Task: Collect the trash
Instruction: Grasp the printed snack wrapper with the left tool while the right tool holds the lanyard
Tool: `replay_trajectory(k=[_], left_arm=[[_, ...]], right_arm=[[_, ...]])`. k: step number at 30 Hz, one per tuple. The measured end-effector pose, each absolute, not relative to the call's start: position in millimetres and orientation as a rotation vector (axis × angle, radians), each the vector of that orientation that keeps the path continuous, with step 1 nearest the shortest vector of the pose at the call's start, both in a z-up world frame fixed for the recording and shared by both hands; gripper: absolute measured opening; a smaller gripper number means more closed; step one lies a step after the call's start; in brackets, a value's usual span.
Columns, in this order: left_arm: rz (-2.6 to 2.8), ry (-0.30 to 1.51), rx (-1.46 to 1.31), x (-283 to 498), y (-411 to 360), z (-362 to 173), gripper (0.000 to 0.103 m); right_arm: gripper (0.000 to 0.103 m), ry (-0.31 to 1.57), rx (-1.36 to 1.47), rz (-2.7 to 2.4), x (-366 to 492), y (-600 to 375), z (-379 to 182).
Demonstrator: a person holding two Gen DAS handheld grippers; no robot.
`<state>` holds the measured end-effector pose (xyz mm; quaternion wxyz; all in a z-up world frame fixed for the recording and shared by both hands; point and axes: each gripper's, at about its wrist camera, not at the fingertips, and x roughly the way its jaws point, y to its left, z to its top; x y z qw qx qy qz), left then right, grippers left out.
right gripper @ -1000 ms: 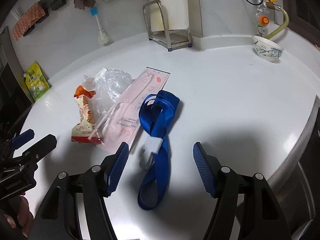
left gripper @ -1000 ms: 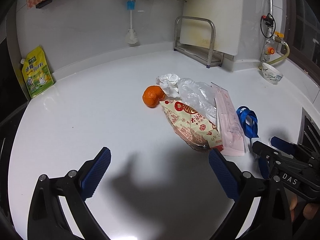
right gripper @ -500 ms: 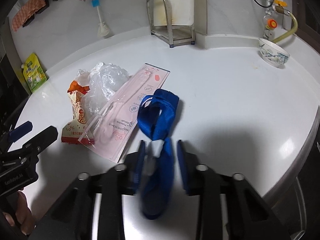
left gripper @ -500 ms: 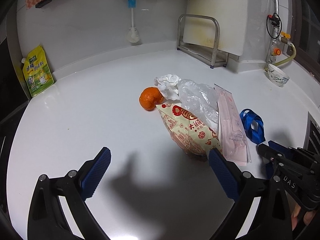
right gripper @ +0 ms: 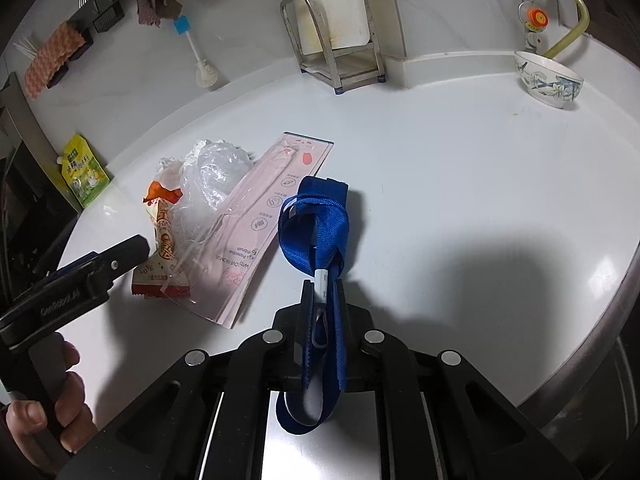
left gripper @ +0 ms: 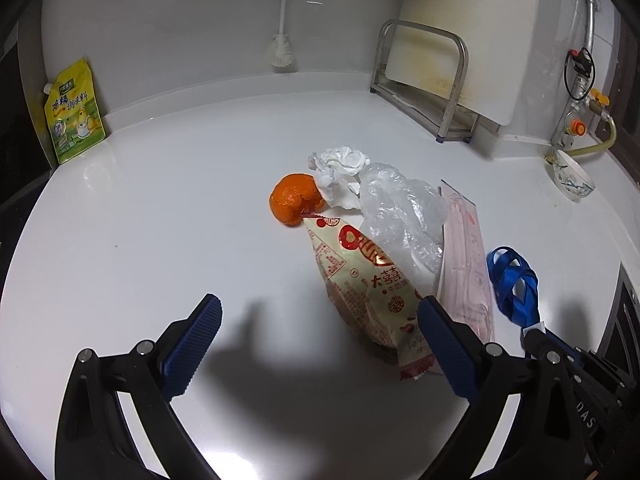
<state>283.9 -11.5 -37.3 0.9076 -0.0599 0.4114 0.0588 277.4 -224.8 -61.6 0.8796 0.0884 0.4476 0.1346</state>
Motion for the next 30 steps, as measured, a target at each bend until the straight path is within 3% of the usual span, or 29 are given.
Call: replay_trajectory(k=[18, 20, 26, 30], left_arm=[[0.215, 0.852, 0.046, 297.9, -42.1, -49.8, 0.095], [0.212, 0.855, 0.054, 296.0, -41.4, -51.0, 0.079], [0.186, 0.898, 0.009, 293.8, -30.1, -57.6, 0.048], [0.172, 0.89, 0.01, 288.7, -27.6, -55.6, 0.035]], right_arm=[[0.009, 0.942, 0.262, 0.315, 280.1, -232.6, -63.9], [0.009, 0.943, 0.271, 0.317, 280.3, -233.8, -64.2], [0.009, 0.943, 0.273, 0.317, 280.8, -233.7, -64.3], [0.009, 0.944, 0.273, 0.318, 280.9, -233.6, -64.3]])
